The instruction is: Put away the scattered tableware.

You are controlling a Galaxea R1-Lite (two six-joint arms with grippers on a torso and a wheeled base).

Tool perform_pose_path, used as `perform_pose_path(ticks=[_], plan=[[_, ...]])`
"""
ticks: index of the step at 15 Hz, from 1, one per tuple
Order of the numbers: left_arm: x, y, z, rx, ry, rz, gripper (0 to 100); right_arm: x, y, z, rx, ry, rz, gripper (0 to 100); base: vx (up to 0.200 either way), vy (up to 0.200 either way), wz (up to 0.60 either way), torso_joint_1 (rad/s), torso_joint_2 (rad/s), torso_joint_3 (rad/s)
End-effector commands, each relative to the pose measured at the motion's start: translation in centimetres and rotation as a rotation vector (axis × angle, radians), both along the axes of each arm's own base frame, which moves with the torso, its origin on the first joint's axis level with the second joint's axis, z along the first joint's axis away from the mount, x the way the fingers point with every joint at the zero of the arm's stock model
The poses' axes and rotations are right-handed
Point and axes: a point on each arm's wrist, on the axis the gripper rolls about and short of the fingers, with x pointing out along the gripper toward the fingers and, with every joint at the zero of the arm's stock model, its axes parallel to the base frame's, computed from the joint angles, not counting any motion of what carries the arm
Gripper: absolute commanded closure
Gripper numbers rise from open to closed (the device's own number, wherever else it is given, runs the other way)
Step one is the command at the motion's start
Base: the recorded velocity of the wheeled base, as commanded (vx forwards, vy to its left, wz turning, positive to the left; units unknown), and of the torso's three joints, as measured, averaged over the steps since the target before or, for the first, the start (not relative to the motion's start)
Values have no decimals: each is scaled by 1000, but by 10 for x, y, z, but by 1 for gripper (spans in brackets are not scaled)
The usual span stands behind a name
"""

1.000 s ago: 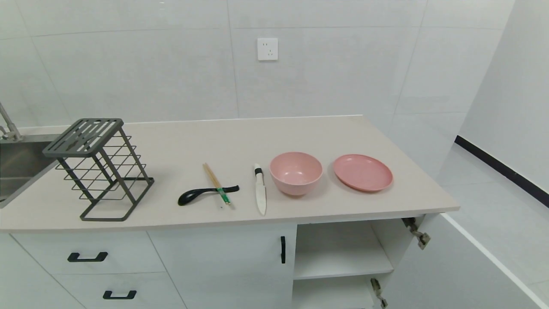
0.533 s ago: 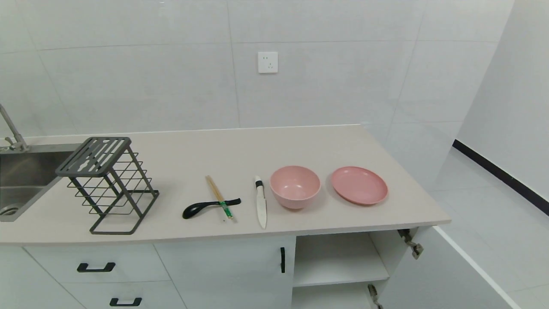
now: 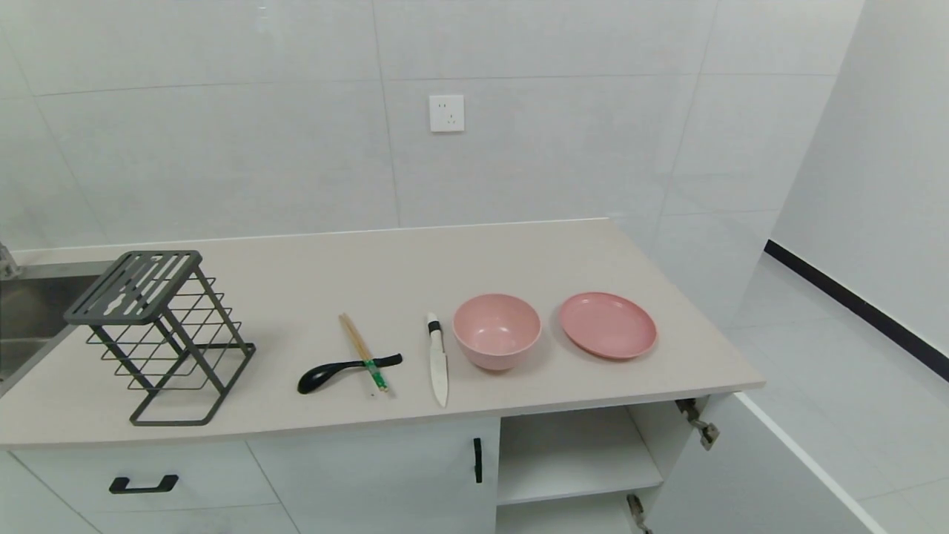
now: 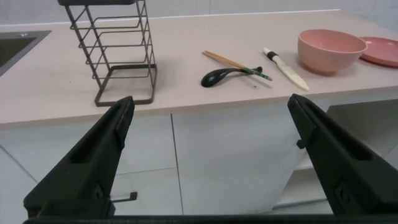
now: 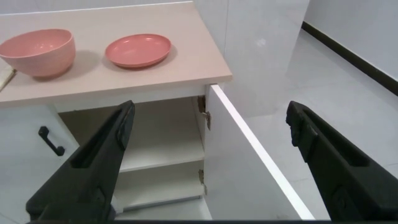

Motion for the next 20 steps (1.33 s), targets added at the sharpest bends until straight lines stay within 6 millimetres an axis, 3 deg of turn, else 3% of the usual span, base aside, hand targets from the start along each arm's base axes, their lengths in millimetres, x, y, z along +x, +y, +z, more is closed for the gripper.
perform_pose_path(ticks=[1, 13, 20], plan=[[0, 0, 0, 0, 2, 0, 0, 0, 0, 0, 0, 2, 1, 0, 0, 0, 0, 0, 0, 0], [0, 0, 0, 0, 2, 8, 0, 0, 0, 0, 0, 2, 1, 0, 0, 0, -50, 0, 0, 0], [0, 0, 0, 0, 2, 6, 0, 0, 0, 0, 0, 2, 1, 0, 0, 0, 0, 131, -244, -119]])
